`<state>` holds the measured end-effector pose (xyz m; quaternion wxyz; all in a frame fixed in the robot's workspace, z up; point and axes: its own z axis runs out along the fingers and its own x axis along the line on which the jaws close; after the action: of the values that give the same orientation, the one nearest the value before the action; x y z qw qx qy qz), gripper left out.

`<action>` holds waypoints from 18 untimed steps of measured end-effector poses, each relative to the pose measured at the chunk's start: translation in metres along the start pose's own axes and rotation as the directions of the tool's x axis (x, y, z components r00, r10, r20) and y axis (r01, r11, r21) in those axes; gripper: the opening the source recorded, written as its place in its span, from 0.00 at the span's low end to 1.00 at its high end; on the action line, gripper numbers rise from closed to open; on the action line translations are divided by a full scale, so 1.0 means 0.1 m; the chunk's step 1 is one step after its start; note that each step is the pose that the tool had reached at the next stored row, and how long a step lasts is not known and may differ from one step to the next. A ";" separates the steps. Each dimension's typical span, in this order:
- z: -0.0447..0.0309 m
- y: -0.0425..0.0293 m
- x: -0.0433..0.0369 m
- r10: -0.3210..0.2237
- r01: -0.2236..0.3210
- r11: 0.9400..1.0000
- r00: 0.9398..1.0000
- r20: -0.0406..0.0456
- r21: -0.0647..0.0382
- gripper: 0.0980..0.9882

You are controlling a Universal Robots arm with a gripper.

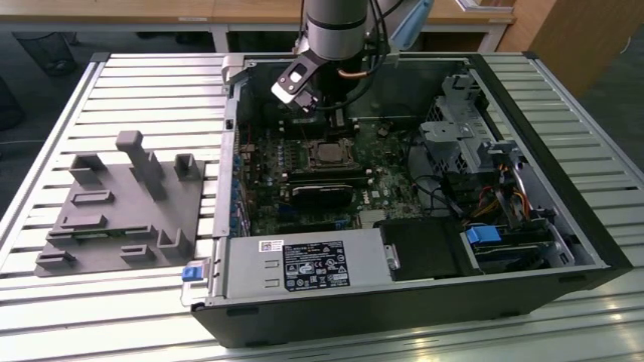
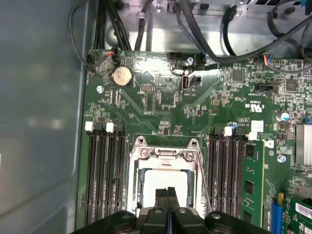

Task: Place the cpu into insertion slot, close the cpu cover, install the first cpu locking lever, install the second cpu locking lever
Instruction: 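Install the first cpu locking lever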

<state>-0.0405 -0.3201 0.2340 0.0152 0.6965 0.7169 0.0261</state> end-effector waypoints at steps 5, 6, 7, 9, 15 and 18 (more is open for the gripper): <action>-0.001 0.000 0.000 -0.020 0.020 1.000 1.000 -0.001 0.000 0.01; -0.002 0.000 0.000 -0.038 0.038 0.999 0.999 -0.002 0.001 0.01; -0.002 0.000 0.000 -0.056 0.056 0.998 0.998 -0.003 0.001 0.01; -0.001 0.000 0.000 -0.092 0.092 0.996 0.996 -0.005 0.001 0.01; -0.001 0.000 0.000 -0.200 0.200 0.980 0.980 -0.012 0.002 0.01; -0.001 0.000 0.000 -0.253 0.253 0.968 0.967 -0.015 0.002 0.01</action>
<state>-0.0405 -0.3201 0.2341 0.0118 0.5993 0.7999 0.0278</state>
